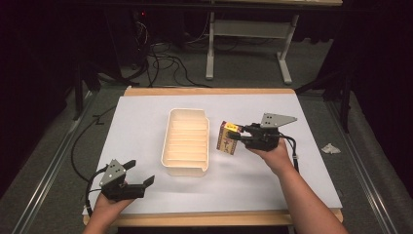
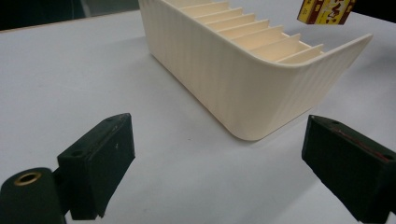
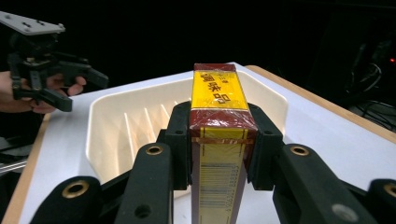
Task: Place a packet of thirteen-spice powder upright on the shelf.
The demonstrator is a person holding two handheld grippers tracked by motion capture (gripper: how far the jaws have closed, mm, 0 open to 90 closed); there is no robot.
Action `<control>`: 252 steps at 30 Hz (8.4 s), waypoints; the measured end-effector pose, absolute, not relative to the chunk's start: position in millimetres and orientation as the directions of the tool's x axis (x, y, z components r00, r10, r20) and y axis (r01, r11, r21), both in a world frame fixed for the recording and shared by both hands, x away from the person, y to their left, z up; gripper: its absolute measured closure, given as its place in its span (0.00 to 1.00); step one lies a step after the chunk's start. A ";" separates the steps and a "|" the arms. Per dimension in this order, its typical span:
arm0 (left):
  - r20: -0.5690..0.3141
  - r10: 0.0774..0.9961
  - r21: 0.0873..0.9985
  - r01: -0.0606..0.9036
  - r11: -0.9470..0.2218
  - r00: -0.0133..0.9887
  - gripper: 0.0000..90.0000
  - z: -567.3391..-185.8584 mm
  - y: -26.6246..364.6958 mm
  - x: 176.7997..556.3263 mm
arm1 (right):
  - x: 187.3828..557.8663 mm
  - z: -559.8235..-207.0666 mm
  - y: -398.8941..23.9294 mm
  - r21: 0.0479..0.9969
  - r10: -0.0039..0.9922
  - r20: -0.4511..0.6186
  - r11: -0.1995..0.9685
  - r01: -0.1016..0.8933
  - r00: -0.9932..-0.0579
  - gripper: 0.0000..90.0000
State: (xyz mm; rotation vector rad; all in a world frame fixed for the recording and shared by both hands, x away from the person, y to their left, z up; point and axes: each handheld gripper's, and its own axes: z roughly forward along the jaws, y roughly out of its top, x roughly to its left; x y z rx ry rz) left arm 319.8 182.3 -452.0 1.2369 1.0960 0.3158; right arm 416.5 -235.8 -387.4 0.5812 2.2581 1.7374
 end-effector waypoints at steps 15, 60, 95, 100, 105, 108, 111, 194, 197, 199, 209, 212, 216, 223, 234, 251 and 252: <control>-0.494 0.718 0.866 0.347 0.359 0.491 0.11 -452.1 182.9 319.3 | 409.7 -374.0 -198.9 0.963 0.306 0.037 0.243 0.115 -0.951 0.76; -0.500 0.717 0.863 0.352 0.363 0.486 0.11 -452.3 186.4 316.1 | 426.1 -386.7 -152.8 0.952 0.202 0.018 0.297 0.079 -0.979 0.76; -0.502 0.713 0.861 0.359 0.360 0.490 0.11 -452.7 185.7 315.4 | 428.6 -395.9 -120.8 0.948 0.180 -0.009 0.313 0.048 -0.984 0.75; -0.505 0.711 0.859 0.362 0.361 0.489 0.11 -453.0 185.5 315.5 | 429.5 -398.8 -119.9 0.945 0.180 0.017 0.319 0.074 -0.984 0.74; -0.505 0.711 0.859 0.364 0.359 0.490 0.11 -453.0 185.6 315.4 | 430.0 -403.2 -119.3 0.942 0.186 0.018 0.327 0.079 -0.982 0.74; -0.504 0.711 0.860 0.364 0.358 0.490 0.11 -453.1 185.4 315.4 | 430.5 -404.8 -119.5 0.941 0.188 0.021 0.329 0.083 -0.982 0.74; -0.505 0.711 0.859 0.365 0.359 0.490 0.11 -453.3 185.1 315.4 | 430.9 -407.5 -120.4 0.940 0.190 0.031 0.330 0.093 -0.981 0.73; -0.501 0.710 0.860 0.375 0.345 0.495 0.11 -454.7 183.3 315.0 | 421.4 -424.8 -122.5 0.922 0.235 0.046 0.364 0.132 -0.971 0.44; -0.496 0.713 0.863 0.376 0.339 0.496 0.11 -455.0 183.6 315.2 | 419.7 -422.7 -123.3 0.923 0.258 0.044 0.360 0.138 -0.965 0.36; -0.501 0.711 0.860 0.376 0.345 0.493 0.11 -455.0 183.4 315.2 | 418.4 -421.0 -123.9 0.921 0.277 0.039 0.362 0.142 -0.960 0.32; -0.501 0.714 0.860 0.371 0.350 0.489 0.11 -455.0 185.3 314.7 | 409.9 -413.4 -137.2 0.918 0.353 0.009 0.369 0.148 -0.936 0.24; -0.501 0.713 0.860 0.372 0.349 0.490 0.11 -454.7 184.6 315.1 | 408.1 -412.8 -142.6 0.916 0.370 0.010 0.369 0.157 -0.929 0.23; -0.501 0.714 0.860 0.372 0.348 0.490 0.11 -454.7 183.0 316.3 | 403.2 -412.9 -162.6 0.909 0.432 0.006 0.374 0.185 -0.902 0.20; -0.493 0.726 0.864 0.365 0.346 0.479 0.11 -455.0 181.6 321.4 | 396.0 -412.8 -198.4 0.913 0.533 -0.004 0.347 0.214 -0.846 0.17; -0.491 0.739 0.866 0.354 0.354 0.462 0.12 -454.4 178.0 329.5 | 380.9 -410.3 -248.5 0.913 0.643 -0.020 0.323 0.248 -0.765 0.17; -0.481 0.737 0.871 0.357 0.338 0.474 0.12 -456.0 164.6 340.3 | 334.3 -425.3 -321.9 0.915 0.802 -0.021 0.257 0.312 -0.597 0.16; -0.480 0.738 0.871 0.358 0.336 0.475 0.12 -456.1 164.3 340.6 | 331.8 -425.6 -324.7 0.914 0.807 -0.020 0.254 0.316 -0.590 0.16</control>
